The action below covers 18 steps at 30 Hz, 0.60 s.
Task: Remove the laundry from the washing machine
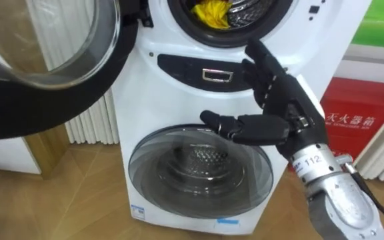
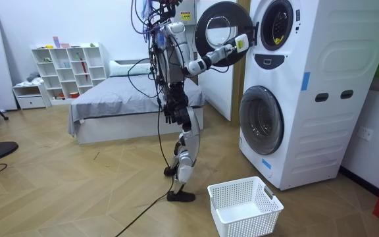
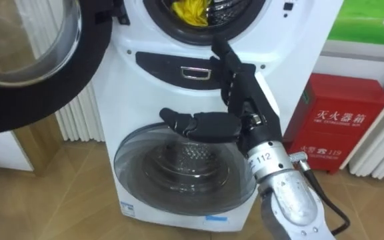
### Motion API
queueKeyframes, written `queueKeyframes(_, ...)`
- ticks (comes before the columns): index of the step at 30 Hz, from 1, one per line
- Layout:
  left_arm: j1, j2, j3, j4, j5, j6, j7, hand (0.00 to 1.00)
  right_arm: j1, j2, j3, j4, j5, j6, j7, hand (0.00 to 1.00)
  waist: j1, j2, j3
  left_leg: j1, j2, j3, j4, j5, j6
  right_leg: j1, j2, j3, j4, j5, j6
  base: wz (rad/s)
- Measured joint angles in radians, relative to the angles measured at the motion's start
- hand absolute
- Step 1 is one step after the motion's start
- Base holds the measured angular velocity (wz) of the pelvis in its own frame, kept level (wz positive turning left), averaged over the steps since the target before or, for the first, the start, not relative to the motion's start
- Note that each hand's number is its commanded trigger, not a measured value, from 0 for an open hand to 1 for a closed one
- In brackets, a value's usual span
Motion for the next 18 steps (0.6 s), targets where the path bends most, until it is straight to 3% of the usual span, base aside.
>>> queueKeyframes(1, 0.011, 0.002, -0.001, 0.003, -0.003, 0.002, -0.001, 0.0, -0.001, -0.001, 0.004, 0.025, 0.013, -0.019, -0.007, 0.0, -0.001, -0.023, 0.0018, -0.032, -0.026, 0.0, 0.009, -0.007, 0.012, 0.017, -0.01, 0.017, -0.001, -0.011, -0.002, 0.24)
queueKeyframes(2, 0.012, 0.0, -0.003, 0.002, -0.003, 0.002, -0.003, 0.0, -0.004, -0.005, -0.001, 0.036, 0.015, -0.021, -0.011, 0.0, -0.002, -0.028, 0.0042, -0.051, -0.045, 0.001, -0.021, -0.009, 0.012, 0.023, -0.015, 0.023, -0.001, -0.016, -0.001, 0.23)
queueKeyframes(3, 0.012, -0.004, -0.004, -0.005, -0.003, 0.002, -0.008, 0.0, -0.007, -0.014, -0.012, 0.051, 0.015, -0.021, -0.018, 0.0, 0.0, -0.029, 0.0024, -0.098, -0.079, -0.001, -0.107, -0.001, 0.007, 0.024, -0.026, 0.024, -0.002, -0.027, 0.008, 0.04)
queueKeyframes(4, 0.014, -0.004, -0.003, -0.01, -0.003, 0.001, -0.009, 0.0, -0.008, -0.02, -0.014, 0.057, 0.018, -0.015, -0.023, 0.0, 0.015, -0.03, 0.0009, -0.138, -0.111, 0.0, -0.236, 0.034, 0.007, 0.025, -0.035, 0.033, -0.002, -0.04, 0.024, -0.17)
queueKeyframes(5, 0.016, -0.003, -0.002, -0.011, -0.003, 0.0, -0.009, 0.0, -0.008, -0.021, -0.014, 0.059, 0.021, -0.013, -0.022, 0.0, 0.027, -0.032, -0.0004, -0.152, -0.119, 0.0, -0.279, 0.082, 0.022, 0.026, -0.039, 0.042, -0.004, -0.044, 0.031, -0.57)
queueKeyframes(6, 0.026, 0.002, -0.001, -0.011, -0.003, -0.001, -0.008, 0.0, -0.008, -0.021, -0.006, 0.058, 0.022, -0.01, -0.015, 0.0, 0.04, -0.019, -0.0082, -0.165, -0.116, -0.002, -0.33, 0.157, 0.029, 0.037, -0.042, 0.051, -0.022, -0.047, 0.038, -0.51)
queueKeyframes(7, 0.032, 0.009, 0.0, -0.013, -0.001, -0.006, -0.008, 0.0, -0.009, -0.02, -0.006, 0.055, 0.023, -0.01, -0.012, 0.0, 0.028, -0.026, -0.0164, -0.167, -0.126, 0.0, -0.343, 0.208, 0.049, 0.051, -0.048, 0.052, -0.041, -0.05, 0.052, -0.31)
queueKeyframes(9, 0.025, 0.012, 0.003, -0.012, 0.0, -0.011, -0.008, 0.0, -0.01, -0.032, -0.01, 0.058, 0.028, -0.01, -0.023, 0.0, 0.003, -0.054, -0.0206, -0.148, -0.162, 0.019, -0.336, 0.222, 0.085, 0.075, -0.079, 0.056, -0.06, -0.052, 0.076, 0.04)
queueKeyframes(10, 0.018, 0.005, 0.001, -0.012, -0.002, -0.011, -0.008, 0.0, -0.012, -0.033, -0.009, 0.058, 0.024, -0.012, -0.026, 0.0, 0.003, -0.058, -0.0175, -0.136, -0.182, 0.034, -0.307, 0.192, 0.101, 0.1, -0.099, 0.06, -0.071, -0.05, 0.09, -0.09)
queueKeyframes(12, -0.01, 0.005, 0.001, -0.012, -0.005, -0.014, -0.008, 0.0, -0.012, -0.036, -0.007, 0.053, -0.002, -0.018, -0.034, 0.0, -0.003, -0.056, -0.0159, -0.129, -0.201, 0.053, -0.264, 0.138, 0.117, 0.104, -0.13, 0.064, -0.028, -0.052, 0.099, -0.08)
queueKeyframes(14, -0.045, 0.013, 0.001, -0.013, -0.006, -0.018, -0.001, 0.0, -0.012, -0.04, -0.004, 0.053, -0.016, -0.018, -0.054, 0.0, -0.01, -0.045, -0.0075, -0.105, -0.224, 0.067, -0.266, 0.109, 0.136, 0.079, -0.161, 0.073, 0.075, -0.044, 0.113, 0.06)
queueKeyframes(15, -0.083, 0.023, 0.001, -0.013, -0.009, -0.025, 0.003, 0.0, -0.011, -0.041, -0.003, 0.053, -0.021, -0.019, -0.066, 0.0, -0.011, -0.042, -0.0049, -0.081, -0.24, 0.073, -0.277, 0.095, 0.146, 0.049, -0.187, 0.075, 0.162, -0.029, 0.135, 0.0)
queueKeyframes(16, -0.098, 0.033, -0.001, -0.012, -0.032, -0.031, 0.011, 0.0, 0.007, -0.04, 0.005, 0.035, -0.04, -0.041, -0.085, 0.0, -0.016, -0.037, -0.0015, -0.051, -0.254, 0.08, -0.291, 0.081, 0.155, 0.023, -0.209, 0.078, 0.243, 0.003, 0.144, -0.06)
queueKeyframes(17, -0.101, 0.037, -0.003, -0.013, -0.045, -0.033, 0.02, 0.0, 0.018, -0.04, 0.005, 0.028, -0.047, -0.047, -0.092, 0.0, -0.027, -0.033, 0.0002, -0.034, -0.257, 0.079, -0.3, 0.074, 0.159, 0.016, -0.215, 0.079, 0.28, 0.027, 0.142, -0.2)
queueKeyframes(18, -0.119, 0.047, -0.004, -0.013, -0.046, -0.036, 0.032, 0.0, 0.028, -0.041, -0.006, 0.037, -0.05, -0.05, -0.102, 0.0, -0.042, -0.026, -0.0002, 0.003, -0.257, 0.076, -0.325, 0.064, 0.163, -0.017, -0.218, 0.093, 0.356, 0.084, 0.13, -0.28)
